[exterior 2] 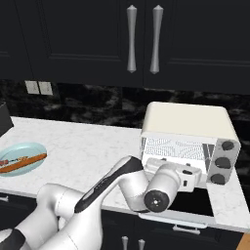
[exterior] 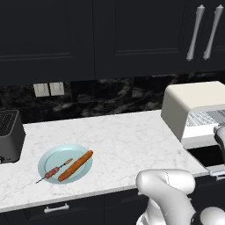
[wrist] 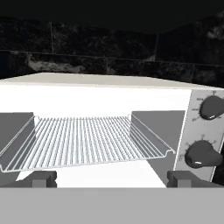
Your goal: Pick up the kebab skewer and baguette bread, and place them inside the toaster oven. Close the toaster oven door and start by setting the timer.
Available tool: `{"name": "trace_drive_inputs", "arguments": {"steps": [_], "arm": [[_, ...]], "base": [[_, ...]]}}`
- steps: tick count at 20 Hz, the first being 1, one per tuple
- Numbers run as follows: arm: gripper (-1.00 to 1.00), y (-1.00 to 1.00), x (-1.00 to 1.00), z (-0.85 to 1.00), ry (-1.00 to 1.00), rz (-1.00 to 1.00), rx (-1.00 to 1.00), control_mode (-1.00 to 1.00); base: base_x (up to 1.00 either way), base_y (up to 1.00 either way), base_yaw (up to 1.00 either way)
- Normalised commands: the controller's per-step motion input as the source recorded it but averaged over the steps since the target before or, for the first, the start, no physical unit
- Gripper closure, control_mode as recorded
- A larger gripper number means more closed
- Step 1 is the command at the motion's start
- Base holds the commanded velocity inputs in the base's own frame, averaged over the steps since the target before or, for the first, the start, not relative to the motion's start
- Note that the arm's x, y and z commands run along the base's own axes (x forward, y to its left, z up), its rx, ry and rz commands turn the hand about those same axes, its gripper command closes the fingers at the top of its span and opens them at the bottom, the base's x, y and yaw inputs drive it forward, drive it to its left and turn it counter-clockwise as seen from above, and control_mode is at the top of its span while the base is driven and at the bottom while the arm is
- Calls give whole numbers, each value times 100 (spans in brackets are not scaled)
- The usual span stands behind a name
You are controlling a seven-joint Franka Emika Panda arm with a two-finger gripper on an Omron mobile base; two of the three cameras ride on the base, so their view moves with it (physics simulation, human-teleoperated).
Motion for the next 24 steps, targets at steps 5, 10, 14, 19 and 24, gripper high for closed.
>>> {"name": "trace_drive_inputs", "arguments": {"steps": [5,10,14,19,24], "arm": [[-100,0,10,0,1,1,-1,-100],[-100,0,26,-2,0,10,-1,-100],[-100,0,26,-6,3,17,0,-100],[-100,0,22,-27,2,7,0,-100],[-100,0,27,-21,1,0,1,-100]], "base": [[0,0,0],[0,0,0],[0,0,0],[0,0,0],[0,0,0]]}}
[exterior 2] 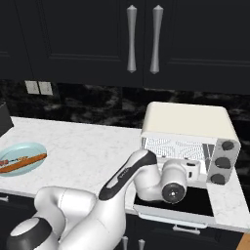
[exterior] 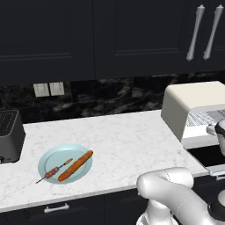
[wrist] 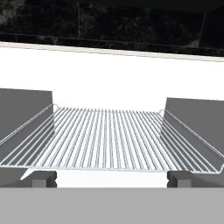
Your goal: Pick up the kebab skewer and baguette bread, and place them inside the toaster oven. Close the toaster oven door and start by setting the timer.
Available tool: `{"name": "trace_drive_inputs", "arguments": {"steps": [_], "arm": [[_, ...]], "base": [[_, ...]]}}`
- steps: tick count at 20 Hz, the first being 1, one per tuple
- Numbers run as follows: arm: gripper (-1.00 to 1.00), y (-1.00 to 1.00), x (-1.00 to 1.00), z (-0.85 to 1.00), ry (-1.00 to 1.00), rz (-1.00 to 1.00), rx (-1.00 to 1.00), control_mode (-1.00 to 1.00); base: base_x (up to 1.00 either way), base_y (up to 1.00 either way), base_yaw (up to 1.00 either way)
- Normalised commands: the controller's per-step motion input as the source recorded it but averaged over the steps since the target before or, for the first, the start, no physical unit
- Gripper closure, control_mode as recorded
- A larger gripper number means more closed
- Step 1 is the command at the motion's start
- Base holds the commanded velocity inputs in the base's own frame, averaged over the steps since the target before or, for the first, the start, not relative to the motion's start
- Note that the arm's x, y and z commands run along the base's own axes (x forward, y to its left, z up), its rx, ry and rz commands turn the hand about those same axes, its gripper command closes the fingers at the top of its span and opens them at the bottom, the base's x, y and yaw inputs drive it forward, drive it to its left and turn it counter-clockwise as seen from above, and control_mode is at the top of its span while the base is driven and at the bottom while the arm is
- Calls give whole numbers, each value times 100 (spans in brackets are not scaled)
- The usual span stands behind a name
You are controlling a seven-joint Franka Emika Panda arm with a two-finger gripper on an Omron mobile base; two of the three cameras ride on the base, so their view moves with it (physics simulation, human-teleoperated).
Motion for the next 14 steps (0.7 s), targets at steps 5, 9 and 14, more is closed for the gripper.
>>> {"name": "trace_drive_inputs", "arguments": {"steps": [5,9,14], "arm": [[-100,0,44,0,4,0,0,-100],[-100,0,47,0,6,0,0,-100],[-100,0,26,0,8,0,0,-100]], "base": [[0,0,0],[0,0,0],[0,0,0]]}}
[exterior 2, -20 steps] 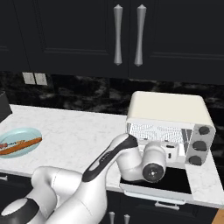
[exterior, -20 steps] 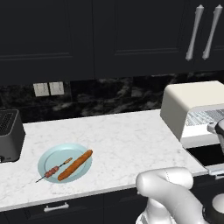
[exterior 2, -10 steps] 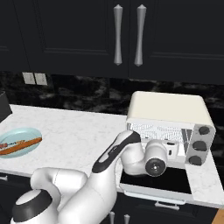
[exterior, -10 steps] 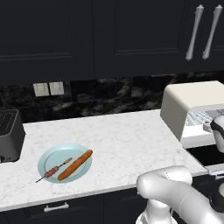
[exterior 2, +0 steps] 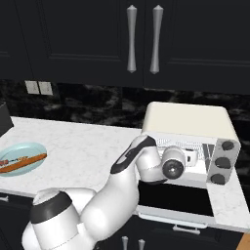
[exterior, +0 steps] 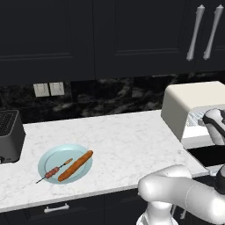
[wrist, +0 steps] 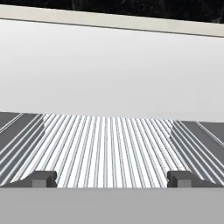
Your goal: Pick up the kebab skewer and baguette bread, and place them inside the toaster oven. Close the toaster oven door and start by setting the timer.
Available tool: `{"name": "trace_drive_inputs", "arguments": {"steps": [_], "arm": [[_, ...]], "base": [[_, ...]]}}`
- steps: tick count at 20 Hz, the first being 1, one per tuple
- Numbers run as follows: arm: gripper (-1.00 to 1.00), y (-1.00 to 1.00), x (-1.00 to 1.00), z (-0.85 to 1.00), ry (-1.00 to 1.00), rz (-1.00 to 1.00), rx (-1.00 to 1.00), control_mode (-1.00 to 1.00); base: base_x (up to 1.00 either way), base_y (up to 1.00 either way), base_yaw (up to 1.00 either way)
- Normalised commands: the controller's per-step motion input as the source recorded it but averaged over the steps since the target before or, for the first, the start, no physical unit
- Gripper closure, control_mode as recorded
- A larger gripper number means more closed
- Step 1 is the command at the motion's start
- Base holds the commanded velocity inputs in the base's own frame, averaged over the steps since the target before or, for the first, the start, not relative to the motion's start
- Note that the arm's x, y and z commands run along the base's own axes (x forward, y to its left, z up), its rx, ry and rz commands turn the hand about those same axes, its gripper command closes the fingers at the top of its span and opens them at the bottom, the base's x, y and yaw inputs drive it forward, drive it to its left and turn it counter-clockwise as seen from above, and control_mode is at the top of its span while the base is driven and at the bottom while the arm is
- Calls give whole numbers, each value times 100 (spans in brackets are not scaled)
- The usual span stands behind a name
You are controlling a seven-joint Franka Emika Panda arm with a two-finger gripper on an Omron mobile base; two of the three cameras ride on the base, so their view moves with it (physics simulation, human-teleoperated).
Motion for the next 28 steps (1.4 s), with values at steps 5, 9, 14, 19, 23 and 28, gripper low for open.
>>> {"name": "trace_drive_inputs", "arguments": {"steps": [5,9,14,19,23,28], "arm": [[-100,0,15,-6,6,0,0,-100],[-100,0,19,-11,1,0,0,-100],[-100,0,16,-4,7,0,0,-100],[-100,0,17,-5,7,0,0,-100],[-100,0,3,-16,11,0,0,-100],[-100,0,0,-49,17,0,0,-100]], "base": [[0,0,0],[0,0,0],[0,0,0],[0,0,0],[0,0,0],[0,0,0]]}}
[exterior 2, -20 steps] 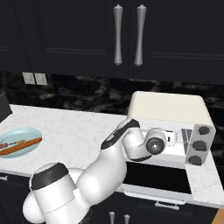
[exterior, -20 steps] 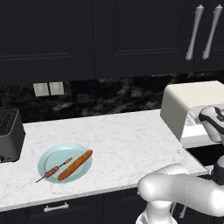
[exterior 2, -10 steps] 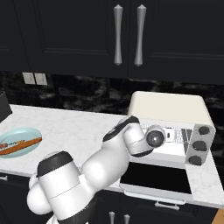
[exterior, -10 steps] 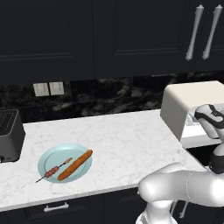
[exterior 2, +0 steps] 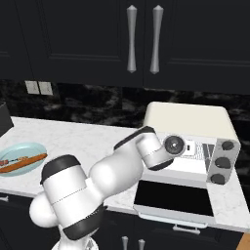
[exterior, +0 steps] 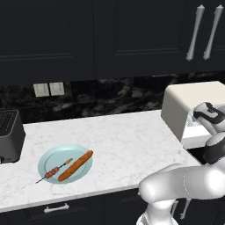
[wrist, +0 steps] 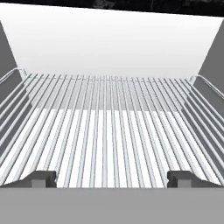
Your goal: Pick up the kebab skewer and baguette bread, and place them inside the toaster oven. Close the toaster oven door and start by setting the timer.
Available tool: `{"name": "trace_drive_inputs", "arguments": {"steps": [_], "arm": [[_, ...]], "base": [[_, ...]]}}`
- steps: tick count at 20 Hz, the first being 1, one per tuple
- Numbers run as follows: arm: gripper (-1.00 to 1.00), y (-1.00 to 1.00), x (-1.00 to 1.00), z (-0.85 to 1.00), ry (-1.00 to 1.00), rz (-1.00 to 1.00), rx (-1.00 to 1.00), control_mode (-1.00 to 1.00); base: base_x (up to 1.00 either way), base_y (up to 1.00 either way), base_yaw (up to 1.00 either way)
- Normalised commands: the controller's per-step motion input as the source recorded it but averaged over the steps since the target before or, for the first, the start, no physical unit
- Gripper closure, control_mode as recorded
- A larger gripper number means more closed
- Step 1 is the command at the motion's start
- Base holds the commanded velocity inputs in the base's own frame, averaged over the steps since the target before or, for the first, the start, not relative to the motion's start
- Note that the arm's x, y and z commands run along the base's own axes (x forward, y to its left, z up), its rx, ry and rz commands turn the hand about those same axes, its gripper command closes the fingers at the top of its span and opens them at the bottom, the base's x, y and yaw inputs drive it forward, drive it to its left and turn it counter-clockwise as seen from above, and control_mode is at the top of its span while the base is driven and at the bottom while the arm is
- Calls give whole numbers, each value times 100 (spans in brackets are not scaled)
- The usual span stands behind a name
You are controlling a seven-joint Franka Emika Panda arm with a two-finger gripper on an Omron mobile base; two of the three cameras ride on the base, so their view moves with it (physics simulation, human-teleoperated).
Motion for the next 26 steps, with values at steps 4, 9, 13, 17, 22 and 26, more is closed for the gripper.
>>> {"name": "trace_drive_inputs", "arguments": {"steps": [4,9,13,17,22,26], "arm": [[-100,0,-18,-80,16,0,0,-100],[-100,-5,-65,-100,16,1,0,-100],[-100,-23,-99,-100,15,2,0,-100],[-100,-15,-100,-100,16,1,0,-100],[-100,-9,-98,-100,16,2,0,-100],[-100,-1,-80,-90,15,2,0,-100]], "base": [[0,0,0],[0,0,0],[0,0,0],[0,0,0],[0,0,0],[0,0,0]]}}
